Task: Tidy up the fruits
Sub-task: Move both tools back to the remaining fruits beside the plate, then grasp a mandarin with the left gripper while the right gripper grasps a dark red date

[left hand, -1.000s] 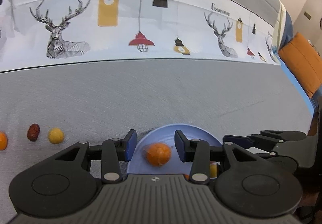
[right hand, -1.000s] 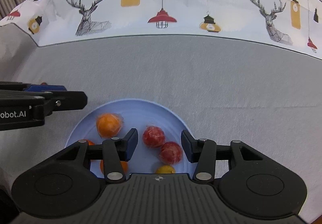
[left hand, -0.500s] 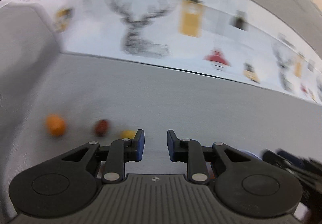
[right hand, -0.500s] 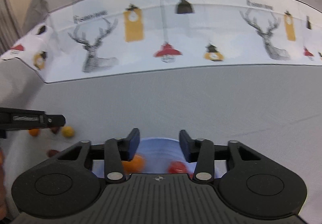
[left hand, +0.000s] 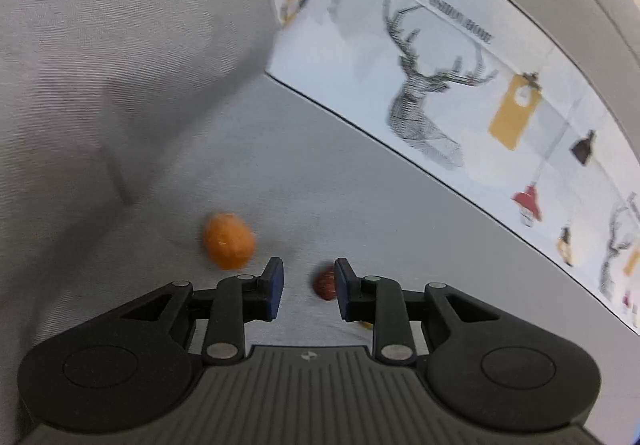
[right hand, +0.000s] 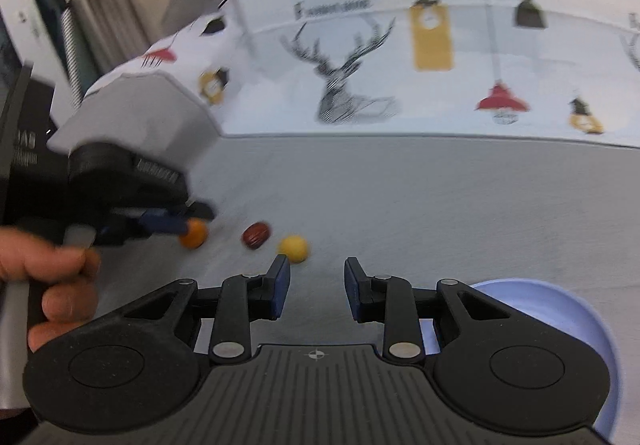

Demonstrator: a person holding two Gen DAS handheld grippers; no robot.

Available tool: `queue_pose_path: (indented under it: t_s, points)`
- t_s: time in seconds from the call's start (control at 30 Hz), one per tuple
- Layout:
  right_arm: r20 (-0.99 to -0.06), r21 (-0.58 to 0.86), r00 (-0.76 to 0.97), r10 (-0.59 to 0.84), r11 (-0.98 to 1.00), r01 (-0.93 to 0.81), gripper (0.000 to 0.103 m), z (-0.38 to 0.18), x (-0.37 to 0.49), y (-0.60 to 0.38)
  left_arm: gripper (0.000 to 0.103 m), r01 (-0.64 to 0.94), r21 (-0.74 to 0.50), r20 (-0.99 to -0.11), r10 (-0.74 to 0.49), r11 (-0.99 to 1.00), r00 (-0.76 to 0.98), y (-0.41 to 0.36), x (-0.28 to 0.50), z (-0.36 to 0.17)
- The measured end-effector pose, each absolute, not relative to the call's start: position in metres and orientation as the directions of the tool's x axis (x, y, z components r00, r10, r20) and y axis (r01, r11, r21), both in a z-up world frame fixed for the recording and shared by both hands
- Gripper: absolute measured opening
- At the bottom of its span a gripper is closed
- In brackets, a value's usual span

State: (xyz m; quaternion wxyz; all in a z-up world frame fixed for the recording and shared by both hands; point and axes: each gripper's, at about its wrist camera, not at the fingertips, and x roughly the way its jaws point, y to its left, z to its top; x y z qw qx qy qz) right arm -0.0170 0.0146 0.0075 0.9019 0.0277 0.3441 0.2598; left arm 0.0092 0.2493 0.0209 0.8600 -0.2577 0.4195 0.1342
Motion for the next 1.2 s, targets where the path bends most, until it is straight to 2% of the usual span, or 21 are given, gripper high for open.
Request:
queue_pose_path:
  t_s: [0.1, 0.2, 0.3, 0.37, 0.53, 0.73, 0.77, 0.8, 0.83, 0.87, 0.9, 1.1, 1.2]
  points:
    - [-0.628, 0.242, 0.588, 0.51, 0.846, -0.475, 0.032, -0.002, -0.013, 0.031, 0.029, -0.416, -0.339, -0.779, -0.004, 0.844, 0.627, 0.244, 0.011, 0.019]
    - [-0.64, 0.237, 0.563, 0.523, 0.831, -0.503, 0.036, -0.009, -0.011, 0.043, 0.032, -0.485, -0.292, -0.777, 0.091, 0.824, 0.622, 0.251, 0.01, 0.018]
    - [-0.647, 0.231, 0.549, 0.53, 0.822, -0.521, 0.047, -0.017, -0.006, 0.052, 0.044, -0.564, -0.25, -0.787, 0.175, 0.787, 0.592, 0.264, 0.005, 0.014]
    - [-0.653, 0.223, 0.538, 0.533, 0.814, -0.536, 0.049, -0.023, -0.002, 0.058, 0.057, -0.579, -0.251, -0.794, 0.176, 0.776, 0.581, 0.27, 0.005, 0.01]
    - [-0.671, 0.172, 0.512, 0.537, 0.784, -0.596, 0.056, -0.031, 0.002, 0.081, 0.062, -0.571, -0.256, -0.802, 0.158, 0.78, 0.576, 0.276, 0.01, 0.001]
    - [-0.71, 0.042, 0.518, 0.477, 0.763, -0.645, 0.055, -0.041, 0.0, 0.102, 0.062, -0.543, -0.218, -0.84, 0.128, 0.811, 0.528, 0.271, 0.021, -0.014]
    - [-0.719, 0.046, 0.508, 0.474, 0.761, -0.647, 0.05, -0.043, 0.001, 0.102, 0.061, -0.541, -0.213, -0.852, 0.117, 0.813, 0.511, 0.271, 0.022, -0.019]
    - [-0.727, 0.051, 0.498, 0.473, 0.76, -0.648, 0.04, -0.045, 0.002, 0.102, 0.06, -0.543, -0.209, -0.852, 0.121, 0.813, 0.51, 0.27, 0.022, -0.02]
    - [-0.733, 0.055, 0.489, 0.473, 0.757, -0.651, 0.035, -0.046, 0.004, 0.103, 0.054, -0.544, -0.2, -0.849, 0.133, 0.815, 0.512, 0.27, 0.022, -0.019]
    - [-0.736, 0.056, 0.484, 0.474, 0.754, -0.654, 0.033, -0.047, 0.004, 0.103, 0.043, -0.542, -0.185, -0.848, 0.145, 0.82, 0.509, 0.269, 0.022, -0.018]
    - [-0.734, 0.054, 0.484, 0.476, 0.752, -0.657, 0.033, -0.047, 0.003, 0.103, 0.037, -0.544, -0.173, -0.849, 0.155, 0.821, 0.504, 0.269, 0.022, -0.018]
    - [-0.701, 0.024, 0.539, 0.466, 0.771, -0.636, 0.033, -0.036, 0.0, 0.097, 0.037, -0.548, -0.165, -0.833, 0.182, 0.82, 0.522, 0.27, 0.014, -0.009]
    - [-0.719, 0.027, 0.553, 0.421, 0.812, -0.584, 0.033, -0.036, 0.009, 0.089, 0.037, -0.512, -0.175, -0.847, 0.137, 0.841, 0.514, 0.264, 0.015, -0.012]
